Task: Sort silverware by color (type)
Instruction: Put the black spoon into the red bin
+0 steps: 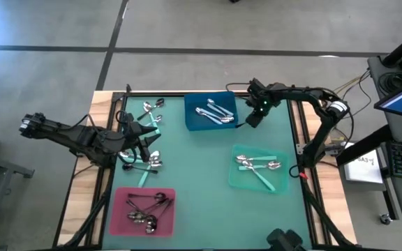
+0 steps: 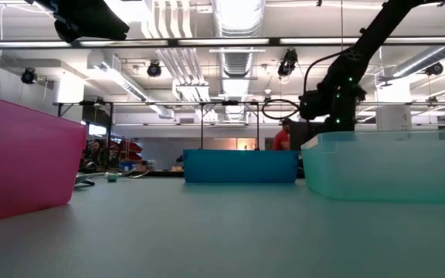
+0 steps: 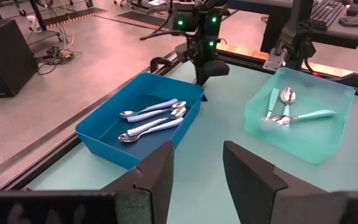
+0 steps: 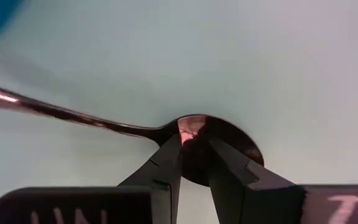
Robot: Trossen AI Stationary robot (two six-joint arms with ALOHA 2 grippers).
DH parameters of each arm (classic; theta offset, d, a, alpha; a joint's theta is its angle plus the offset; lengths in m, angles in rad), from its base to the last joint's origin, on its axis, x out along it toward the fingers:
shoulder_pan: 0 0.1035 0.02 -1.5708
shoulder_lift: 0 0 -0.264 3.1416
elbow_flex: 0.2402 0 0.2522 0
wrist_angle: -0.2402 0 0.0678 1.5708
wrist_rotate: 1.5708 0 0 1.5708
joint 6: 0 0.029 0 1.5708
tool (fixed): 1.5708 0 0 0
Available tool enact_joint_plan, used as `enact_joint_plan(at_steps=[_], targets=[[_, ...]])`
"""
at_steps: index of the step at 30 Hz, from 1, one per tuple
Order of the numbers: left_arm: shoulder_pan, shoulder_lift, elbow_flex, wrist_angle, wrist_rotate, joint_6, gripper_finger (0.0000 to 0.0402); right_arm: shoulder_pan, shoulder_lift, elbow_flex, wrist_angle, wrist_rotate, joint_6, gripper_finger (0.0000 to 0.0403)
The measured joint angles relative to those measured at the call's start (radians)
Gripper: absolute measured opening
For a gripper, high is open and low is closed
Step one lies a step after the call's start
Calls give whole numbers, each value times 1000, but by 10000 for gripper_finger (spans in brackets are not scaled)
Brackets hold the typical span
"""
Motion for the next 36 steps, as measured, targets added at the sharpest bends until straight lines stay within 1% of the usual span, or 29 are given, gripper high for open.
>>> enact_joint_plan(at_steps=[6,9,13,15,19,24,28,30,33,34,36], targets=[[0,0,0,0,1,0,123,0,-1,1,-122,77,117,62],[0,0,0,0,1,1,123,0,-1,0,-173,154,173,62],[0,0,0,0,2,1,123,0,-1,-1,-198,286,239,62],[0,0,0,0,2,1,123,0,-3,-1,-203,320,243,62],[0,0,0,0,3,1,123,1,-10,-1,-206,319,238,66],[0,0,0,0,17,1,123,8,-40,-1,-226,318,229,92],[0,0,0,0,21,1,123,17,-86,-1,-225,304,179,111],[0,0,0,0,21,1,123,20,-101,-1,-225,246,113,121],[0,0,0,-1,32,1,123,30,-104,-1,-222,117,-5,136],[0,0,0,0,36,1,123,35,-102,-1,-217,93,-47,141],[0,0,0,0,37,1,123,47,-96,-1,-202,83,-128,151]])
